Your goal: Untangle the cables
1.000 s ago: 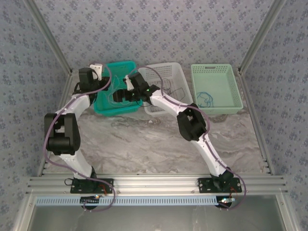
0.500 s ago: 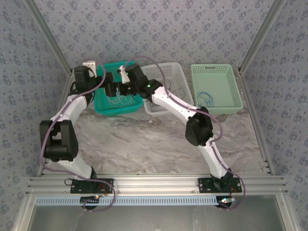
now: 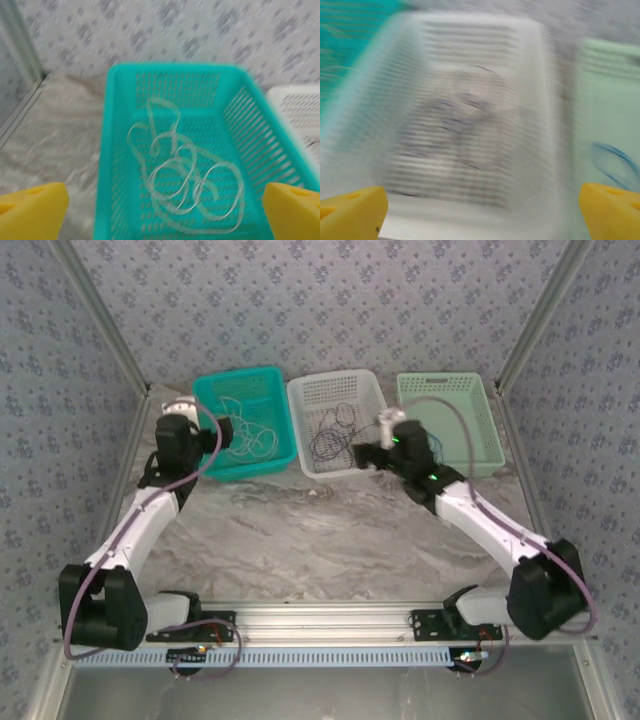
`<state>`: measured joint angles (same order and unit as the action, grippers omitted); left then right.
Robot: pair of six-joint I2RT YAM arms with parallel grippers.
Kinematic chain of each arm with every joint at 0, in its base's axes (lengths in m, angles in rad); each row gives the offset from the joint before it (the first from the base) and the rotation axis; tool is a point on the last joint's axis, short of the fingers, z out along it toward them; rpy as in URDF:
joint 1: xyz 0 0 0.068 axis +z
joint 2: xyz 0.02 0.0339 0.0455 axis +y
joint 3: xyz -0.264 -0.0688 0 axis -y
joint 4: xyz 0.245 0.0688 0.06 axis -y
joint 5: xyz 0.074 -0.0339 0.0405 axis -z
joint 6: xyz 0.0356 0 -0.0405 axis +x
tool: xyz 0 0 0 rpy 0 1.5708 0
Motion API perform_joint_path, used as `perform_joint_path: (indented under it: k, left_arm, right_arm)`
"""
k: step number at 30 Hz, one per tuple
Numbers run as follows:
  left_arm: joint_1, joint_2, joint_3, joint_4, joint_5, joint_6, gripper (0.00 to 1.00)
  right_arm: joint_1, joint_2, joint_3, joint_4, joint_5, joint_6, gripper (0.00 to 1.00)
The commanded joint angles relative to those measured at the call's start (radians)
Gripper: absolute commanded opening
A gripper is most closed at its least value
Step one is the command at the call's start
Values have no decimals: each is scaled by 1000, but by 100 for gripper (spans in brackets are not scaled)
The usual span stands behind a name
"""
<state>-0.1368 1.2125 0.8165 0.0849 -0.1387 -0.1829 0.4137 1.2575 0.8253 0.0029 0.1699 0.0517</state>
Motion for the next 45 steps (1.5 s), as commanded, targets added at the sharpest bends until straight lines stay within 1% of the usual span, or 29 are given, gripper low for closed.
perform_joint_path:
  k: [1,3,4,5,7,9,12,14,16,17,18,19,21,24,27,29,30,31,32,34,45]
  left_arm:
    - [3,-58,-104,47,-95,35,99]
    - [3,-60,-163,90,-115,46,100]
    - [2,-51,-195,127,-126,57,99]
    - [2,-38,-224,167,-127,76,99]
    - [2,-11,-265,229,-121,106,99]
    - [2,21,-304,292,-114,130,99]
    - [2,69,-384,435,-76,186,100]
    - [5,104,-442,560,-59,218,99]
    - [16,94,-442,554,-22,233,99]
    - [26,98,-452,585,-6,226,99]
    - [38,106,-464,621,23,218,99]
    - [49,109,-462,618,32,215,99]
    - [73,118,-453,616,66,209,100]
    - [100,137,-443,625,87,198,99]
    - [126,223,-480,781,108,195,99]
    - [142,310,-474,851,126,184,100]
    - [146,327,-456,847,129,182,99]
    - [147,315,-419,744,131,181,99]
    - [149,317,-395,709,121,173,99]
    - [165,321,-410,743,109,146,99]
    - [154,321,-405,730,89,155,99]
  right_arm:
    - [-155,-104,-243,216,42,-131,100]
    - [-266,-144,-374,316,-15,-140,100]
    - [-326,-150,-440,400,-49,-122,100]
    - [-380,-139,-495,496,-72,-93,100]
    - [-443,-90,-543,629,-108,-46,100]
    - [-449,-6,-528,694,-66,-49,100]
    - [-461,91,-474,723,-109,-52,99]
    - [-447,183,-491,833,-98,-56,99]
    - [-431,269,-501,950,-90,-74,99]
    - [-419,262,-484,908,-86,-86,99]
    - [-419,251,-457,820,-89,-85,98]
    - [-420,270,-458,859,-102,-90,98]
    - [-431,260,-450,821,-122,-84,99]
    - [-432,264,-445,826,-122,-84,100]
    - [-440,263,-437,809,-129,-79,100]
    - [-441,264,-436,807,-135,-78,100]
    - [-441,265,-437,807,-135,-77,100]
    - [-440,263,-436,809,-134,-78,100]
    - [-441,263,-437,809,-135,-78,100]
    - [-444,264,-436,804,-142,-76,100]
    - [-445,264,-435,804,-143,-76,100]
